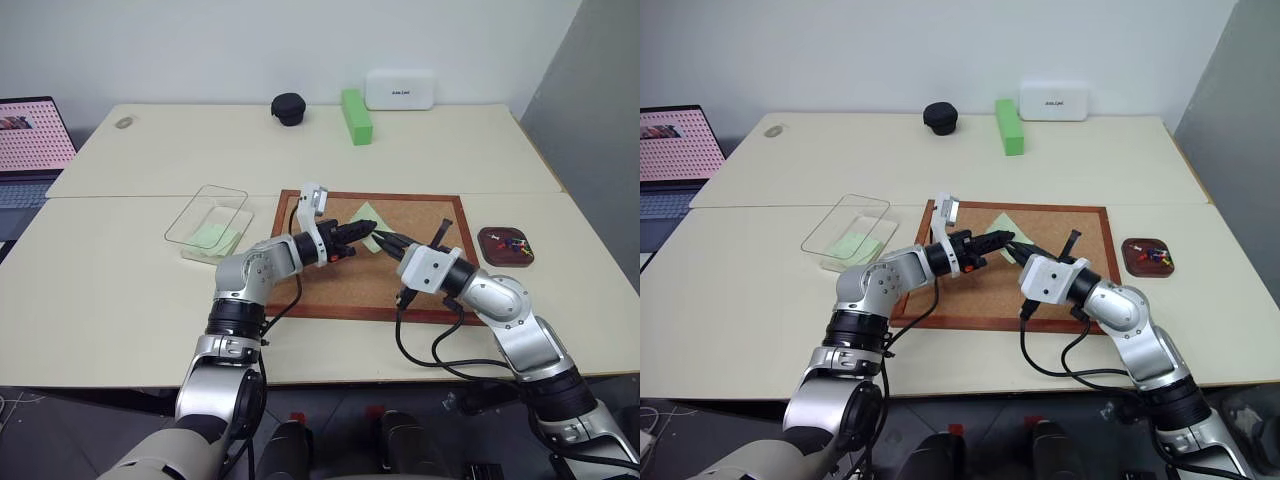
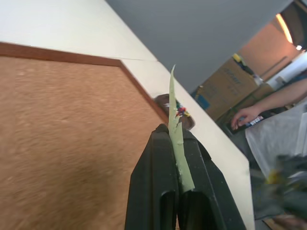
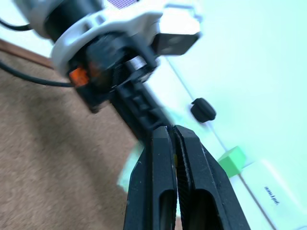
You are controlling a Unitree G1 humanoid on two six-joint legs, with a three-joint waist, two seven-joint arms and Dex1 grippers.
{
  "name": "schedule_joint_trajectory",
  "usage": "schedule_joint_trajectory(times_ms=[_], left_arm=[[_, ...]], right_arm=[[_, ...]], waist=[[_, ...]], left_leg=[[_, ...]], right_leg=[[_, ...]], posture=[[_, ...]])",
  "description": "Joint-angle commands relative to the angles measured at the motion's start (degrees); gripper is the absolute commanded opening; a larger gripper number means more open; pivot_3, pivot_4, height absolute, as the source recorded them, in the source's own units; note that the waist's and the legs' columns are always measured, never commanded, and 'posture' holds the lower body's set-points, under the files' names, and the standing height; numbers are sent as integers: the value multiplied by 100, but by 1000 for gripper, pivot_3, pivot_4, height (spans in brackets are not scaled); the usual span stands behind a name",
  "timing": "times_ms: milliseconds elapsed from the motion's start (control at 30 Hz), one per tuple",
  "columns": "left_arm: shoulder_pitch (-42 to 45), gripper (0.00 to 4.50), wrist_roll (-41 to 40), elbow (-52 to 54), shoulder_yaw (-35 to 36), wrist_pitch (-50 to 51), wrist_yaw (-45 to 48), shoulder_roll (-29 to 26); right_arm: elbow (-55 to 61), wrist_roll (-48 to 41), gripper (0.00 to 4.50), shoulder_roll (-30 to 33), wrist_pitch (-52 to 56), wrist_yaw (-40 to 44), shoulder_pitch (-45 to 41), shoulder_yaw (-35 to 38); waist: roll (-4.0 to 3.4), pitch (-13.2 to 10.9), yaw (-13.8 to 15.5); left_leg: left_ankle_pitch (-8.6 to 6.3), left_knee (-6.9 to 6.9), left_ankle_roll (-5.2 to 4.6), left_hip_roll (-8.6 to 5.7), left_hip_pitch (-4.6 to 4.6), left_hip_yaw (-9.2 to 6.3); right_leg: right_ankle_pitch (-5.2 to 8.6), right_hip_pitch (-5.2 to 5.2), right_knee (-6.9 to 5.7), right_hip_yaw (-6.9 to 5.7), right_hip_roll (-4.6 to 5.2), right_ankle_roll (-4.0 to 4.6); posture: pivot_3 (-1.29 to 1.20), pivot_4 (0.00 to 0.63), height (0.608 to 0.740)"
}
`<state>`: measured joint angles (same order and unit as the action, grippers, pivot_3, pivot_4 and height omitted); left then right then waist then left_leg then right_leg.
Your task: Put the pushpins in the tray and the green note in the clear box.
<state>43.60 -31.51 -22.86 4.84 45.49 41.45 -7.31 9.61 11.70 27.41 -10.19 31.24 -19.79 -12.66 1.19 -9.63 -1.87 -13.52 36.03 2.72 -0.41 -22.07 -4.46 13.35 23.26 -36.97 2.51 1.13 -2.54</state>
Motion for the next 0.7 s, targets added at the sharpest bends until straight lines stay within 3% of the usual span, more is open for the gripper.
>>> schedule_joint_trajectory(times_ms=[33,300,433,700], left_arm=[[220,27,-10,56,-9,-220,26,108],[-8,27,153,874,-758,-291,572,-12],[-57,27,1046,1451,-1683,-1386,767,-225],[82,27,1932,1410,-2399,-2612,802,-121]], right_arm=[[381,-217,0,-103,225,-22,-61,186],[7,-788,0,-368,2207,-794,96,1472],[-306,-1213,0,-528,3386,-1309,-82,2338],[-993,-1569,0,-434,4167,-1833,-350,3126]], waist=[[0,0,2],[1,-1,18],[-1,-1,8],[-2,-1,0]], left_leg=[[0,0,0,0,0,0],[0,1,0,-2,-3,0],[0,-2,-1,0,-2,1],[-1,-3,-2,0,-1,8]], right_leg=[[0,0,0,0,0,0],[-8,0,-1,1,3,14],[-14,2,-3,1,2,29],[-12,2,-2,7,-1,27]], posture=[[0,150,740],[0,150,740],[0,150,740],[0,150,740]])
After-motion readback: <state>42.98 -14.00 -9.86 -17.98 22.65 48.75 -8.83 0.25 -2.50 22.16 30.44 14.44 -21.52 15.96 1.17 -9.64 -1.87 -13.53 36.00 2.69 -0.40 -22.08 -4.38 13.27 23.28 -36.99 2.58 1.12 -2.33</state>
